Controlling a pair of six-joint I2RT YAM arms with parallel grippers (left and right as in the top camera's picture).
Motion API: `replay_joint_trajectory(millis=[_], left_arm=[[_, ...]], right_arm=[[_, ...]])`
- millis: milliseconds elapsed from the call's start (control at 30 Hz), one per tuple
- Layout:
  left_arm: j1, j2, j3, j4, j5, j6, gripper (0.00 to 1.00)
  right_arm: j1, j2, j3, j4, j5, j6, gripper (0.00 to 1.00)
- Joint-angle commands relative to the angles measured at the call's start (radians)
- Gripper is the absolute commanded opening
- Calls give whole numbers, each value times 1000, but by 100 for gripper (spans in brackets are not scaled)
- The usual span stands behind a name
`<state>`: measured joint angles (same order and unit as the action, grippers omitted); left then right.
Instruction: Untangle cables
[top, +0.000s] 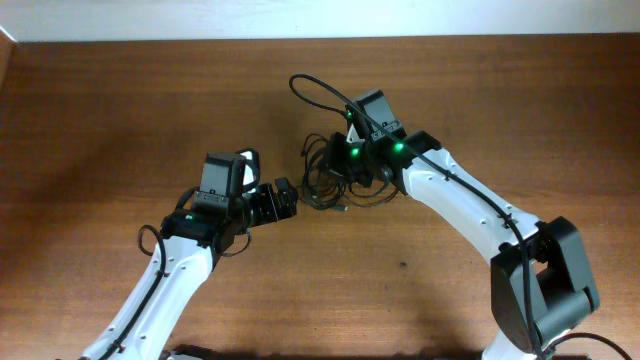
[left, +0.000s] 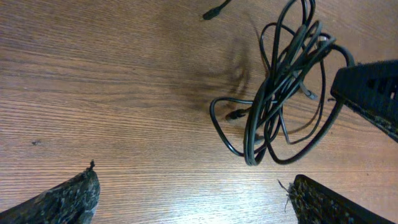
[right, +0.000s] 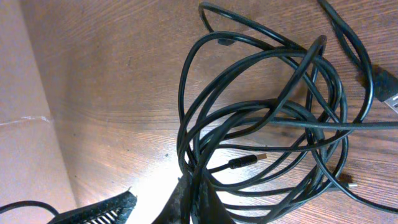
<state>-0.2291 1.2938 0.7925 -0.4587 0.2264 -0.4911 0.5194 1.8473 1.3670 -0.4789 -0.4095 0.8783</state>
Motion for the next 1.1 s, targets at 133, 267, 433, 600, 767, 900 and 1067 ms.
replay_joint_trajectory(millis=[133,267,433,600,767,900,1067], left_arm=[[-44,-12,-7,-6,13,-13,99],[-130,13,-7,5,-70,-13,84],[-133,154,-7,82,-111,-39,57],[-133,337,-7,313,-138,-81,39],[-95,320,-6,341,-137,-81,36],[-28,183,-6,245,-4,-80,49],[-77,180,-6,237,93,-53,49]], right_arm=[[-3,-12,15,-48,2,-15,4],[-3,-12,15,-52,2,-15,4],[-3,-12,15,-64,2,-14,4],[-3,-12,15,-64,-6,-15,4],[-3,-12,15,-68,-6,-15,4],[-3,-12,15,-68,-6,-15,4],[-3,-12,15,-68,-6,-15,4]])
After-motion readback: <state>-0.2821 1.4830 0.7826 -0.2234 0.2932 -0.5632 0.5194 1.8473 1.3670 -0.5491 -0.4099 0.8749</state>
